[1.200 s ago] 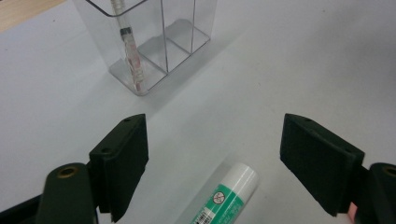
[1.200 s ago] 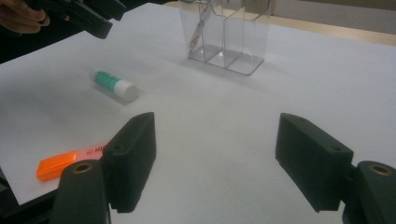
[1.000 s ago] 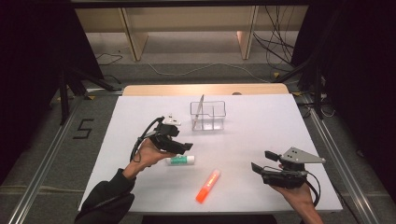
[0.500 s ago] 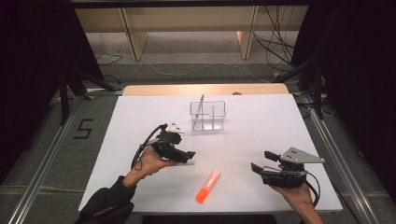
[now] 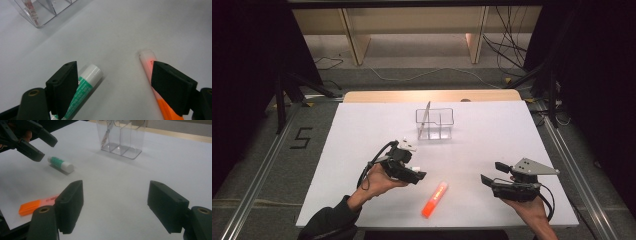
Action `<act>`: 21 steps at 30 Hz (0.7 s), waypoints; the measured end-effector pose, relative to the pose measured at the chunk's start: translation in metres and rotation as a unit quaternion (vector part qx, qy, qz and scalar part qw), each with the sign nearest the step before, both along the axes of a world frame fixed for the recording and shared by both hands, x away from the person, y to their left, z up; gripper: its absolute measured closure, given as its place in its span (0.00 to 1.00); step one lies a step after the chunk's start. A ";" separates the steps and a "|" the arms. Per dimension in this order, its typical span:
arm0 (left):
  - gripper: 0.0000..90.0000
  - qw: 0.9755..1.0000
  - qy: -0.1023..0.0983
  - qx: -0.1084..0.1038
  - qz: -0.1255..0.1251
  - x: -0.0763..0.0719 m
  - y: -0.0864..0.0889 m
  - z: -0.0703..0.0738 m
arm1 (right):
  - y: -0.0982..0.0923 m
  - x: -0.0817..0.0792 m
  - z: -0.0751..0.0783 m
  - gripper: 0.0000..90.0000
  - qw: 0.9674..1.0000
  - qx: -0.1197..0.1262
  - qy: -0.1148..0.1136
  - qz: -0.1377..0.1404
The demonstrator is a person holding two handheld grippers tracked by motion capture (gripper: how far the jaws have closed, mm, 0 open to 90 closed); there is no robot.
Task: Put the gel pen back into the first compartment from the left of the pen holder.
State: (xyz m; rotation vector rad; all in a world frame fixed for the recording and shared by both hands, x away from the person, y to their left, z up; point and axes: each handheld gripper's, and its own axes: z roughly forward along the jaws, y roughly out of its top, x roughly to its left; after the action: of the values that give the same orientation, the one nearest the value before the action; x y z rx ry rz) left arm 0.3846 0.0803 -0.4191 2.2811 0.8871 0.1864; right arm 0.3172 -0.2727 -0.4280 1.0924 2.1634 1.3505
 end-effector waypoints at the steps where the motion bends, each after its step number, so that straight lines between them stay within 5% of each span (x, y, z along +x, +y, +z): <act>1: 0.24 1.000 0.001 0.001 0.002 -0.001 -0.001 0.000 | 0.000 0.000 0.000 0.33 1.000 -0.001 0.000 0.000; 21: 0.24 1.000 0.018 0.009 -0.002 -0.016 -0.014 -0.006 | 0.001 0.000 -0.002 0.33 1.000 -0.002 0.005 0.000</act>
State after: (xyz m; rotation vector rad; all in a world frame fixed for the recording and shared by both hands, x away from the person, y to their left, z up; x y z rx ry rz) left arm 0.3684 0.0660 -0.4246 2.3103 0.9022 0.1519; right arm 0.3173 -0.2715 -0.4296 1.0998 2.1717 1.3419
